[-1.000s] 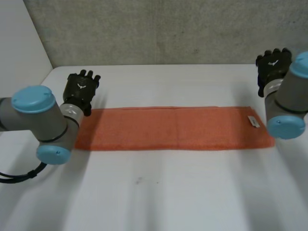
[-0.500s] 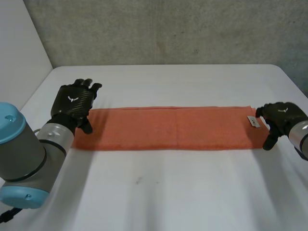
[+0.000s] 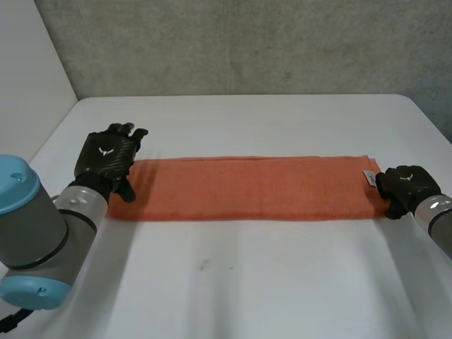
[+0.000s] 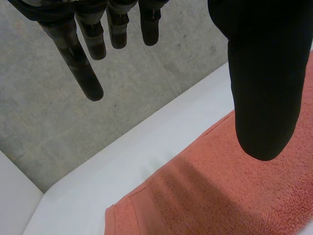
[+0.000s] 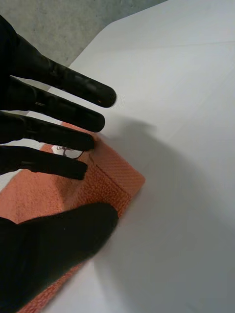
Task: Fold the laundry
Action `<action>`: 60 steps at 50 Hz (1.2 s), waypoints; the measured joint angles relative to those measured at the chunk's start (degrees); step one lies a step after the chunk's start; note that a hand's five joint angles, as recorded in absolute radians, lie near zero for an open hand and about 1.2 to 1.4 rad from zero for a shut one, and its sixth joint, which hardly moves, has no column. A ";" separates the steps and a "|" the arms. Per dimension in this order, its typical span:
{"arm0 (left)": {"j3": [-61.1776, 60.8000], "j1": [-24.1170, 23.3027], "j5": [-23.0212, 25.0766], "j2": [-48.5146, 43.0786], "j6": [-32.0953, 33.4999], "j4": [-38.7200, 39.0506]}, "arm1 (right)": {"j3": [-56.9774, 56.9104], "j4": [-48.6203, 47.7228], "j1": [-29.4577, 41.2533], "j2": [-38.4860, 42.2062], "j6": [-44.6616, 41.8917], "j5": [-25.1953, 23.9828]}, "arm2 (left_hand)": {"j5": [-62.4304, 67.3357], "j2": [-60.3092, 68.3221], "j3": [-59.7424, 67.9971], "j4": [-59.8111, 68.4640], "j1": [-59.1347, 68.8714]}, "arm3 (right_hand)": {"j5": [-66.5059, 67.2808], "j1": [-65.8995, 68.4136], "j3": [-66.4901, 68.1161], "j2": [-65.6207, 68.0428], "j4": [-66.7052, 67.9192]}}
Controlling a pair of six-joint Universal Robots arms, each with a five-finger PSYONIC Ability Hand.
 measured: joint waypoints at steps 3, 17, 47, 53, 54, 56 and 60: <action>-0.11 -0.03 0.00 0.00 0.00 0.00 | -0.36 -0.04 -0.03 0.61 -0.71 0.06 | 0.01 0.00 0.00 0.00 0.00 | 11.03 8.61 10.92 11.51 11.03; -0.49 -0.02 0.00 -0.03 -0.01 0.00 | -4.05 0.15 -4.23 3.18 -4.32 3.56 | 0.00 0.00 0.00 0.00 0.00 | 16.40 11.21 17.02 16.93 17.43; -0.58 0.05 -0.33 0.34 -0.02 0.00 | -15.76 -1.13 23.54 -5.08 -0.22 5.90 | 0.00 -0.01 0.00 0.00 0.00 | 17.09 11.63 17.11 17.04 17.46; -0.68 0.23 -0.42 0.50 -0.08 0.00 | -19.74 -4.31 37.78 1.80 -0.22 2.45 | 0.00 -0.02 0.00 0.00 0.00 | 17.10 11.63 17.12 17.04 17.46; -0.71 0.26 -0.43 0.52 -0.08 0.00 | -20.76 -4.81 39.98 3.61 -0.32 2.05 | 0.00 -0.02 0.00 0.00 0.00 | 17.10 11.63 17.12 17.04 17.46; -0.77 0.28 -0.43 0.52 -0.09 0.00 | -22.20 -5.22 42.86 6.49 -0.51 1.57 | 0.00 -0.02 0.00 0.00 0.00 | 17.10 11.63 17.12 17.04 17.46; -0.90 0.25 -0.40 0.54 -0.10 0.00 | -25.74 -5.27 47.77 13.64 -1.04 1.08 | 0.00 -0.02 0.00 0.00 0.00 | 17.13 11.63 17.13 17.04 17.46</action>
